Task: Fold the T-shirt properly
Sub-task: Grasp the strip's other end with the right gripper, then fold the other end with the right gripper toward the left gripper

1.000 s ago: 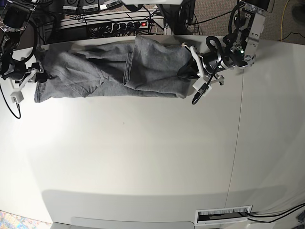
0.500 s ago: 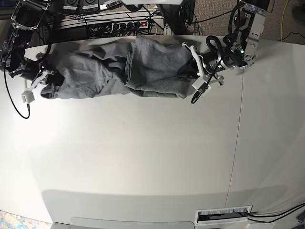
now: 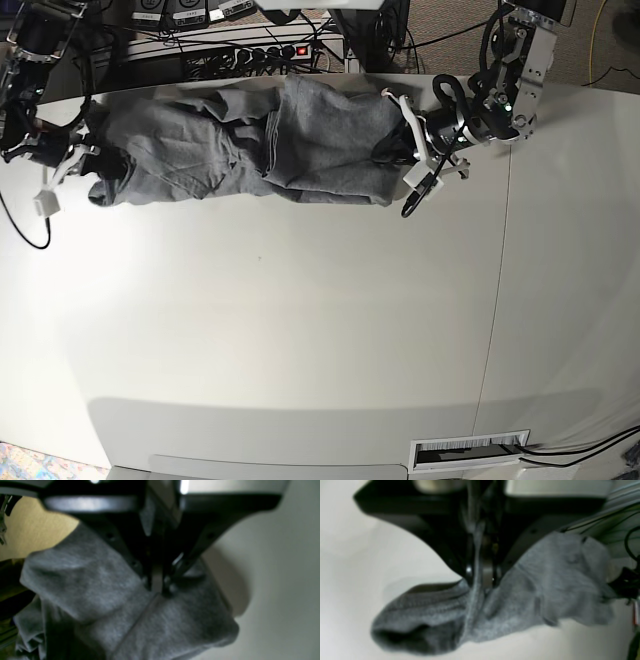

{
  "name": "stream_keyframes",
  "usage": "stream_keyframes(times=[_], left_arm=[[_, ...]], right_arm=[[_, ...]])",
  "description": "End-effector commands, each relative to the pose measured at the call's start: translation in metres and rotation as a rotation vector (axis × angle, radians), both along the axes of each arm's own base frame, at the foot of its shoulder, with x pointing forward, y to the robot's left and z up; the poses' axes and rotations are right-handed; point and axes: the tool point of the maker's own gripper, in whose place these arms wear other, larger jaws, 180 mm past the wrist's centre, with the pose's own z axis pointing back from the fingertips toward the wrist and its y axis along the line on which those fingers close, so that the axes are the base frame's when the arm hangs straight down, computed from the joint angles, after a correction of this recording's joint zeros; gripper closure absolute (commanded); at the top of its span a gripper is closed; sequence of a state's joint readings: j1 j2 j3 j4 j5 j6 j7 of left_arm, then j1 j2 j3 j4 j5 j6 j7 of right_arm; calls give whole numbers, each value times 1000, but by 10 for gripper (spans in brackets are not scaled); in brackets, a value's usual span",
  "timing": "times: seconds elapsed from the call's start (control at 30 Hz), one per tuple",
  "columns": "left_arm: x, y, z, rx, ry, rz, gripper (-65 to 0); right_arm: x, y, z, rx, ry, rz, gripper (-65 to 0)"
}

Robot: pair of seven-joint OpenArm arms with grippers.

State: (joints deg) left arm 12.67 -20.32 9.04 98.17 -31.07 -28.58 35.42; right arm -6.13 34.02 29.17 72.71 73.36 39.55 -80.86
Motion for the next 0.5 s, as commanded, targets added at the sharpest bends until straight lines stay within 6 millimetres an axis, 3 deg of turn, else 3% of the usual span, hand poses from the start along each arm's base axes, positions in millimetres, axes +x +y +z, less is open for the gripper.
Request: stream_keyframes(times=[0.0,0.23,0.47], left_arm=[[6,-2,10,-29,-36,3,0],[7,-11,14,-63,-40,12,0],[9,-48,22,-118,-62,17,0]], right_arm=[[12,-14,25,-16,-81,-18,0],[24,-55,95,48,-319,-159,0],[24,-61,101,35,-334,-171,0]])
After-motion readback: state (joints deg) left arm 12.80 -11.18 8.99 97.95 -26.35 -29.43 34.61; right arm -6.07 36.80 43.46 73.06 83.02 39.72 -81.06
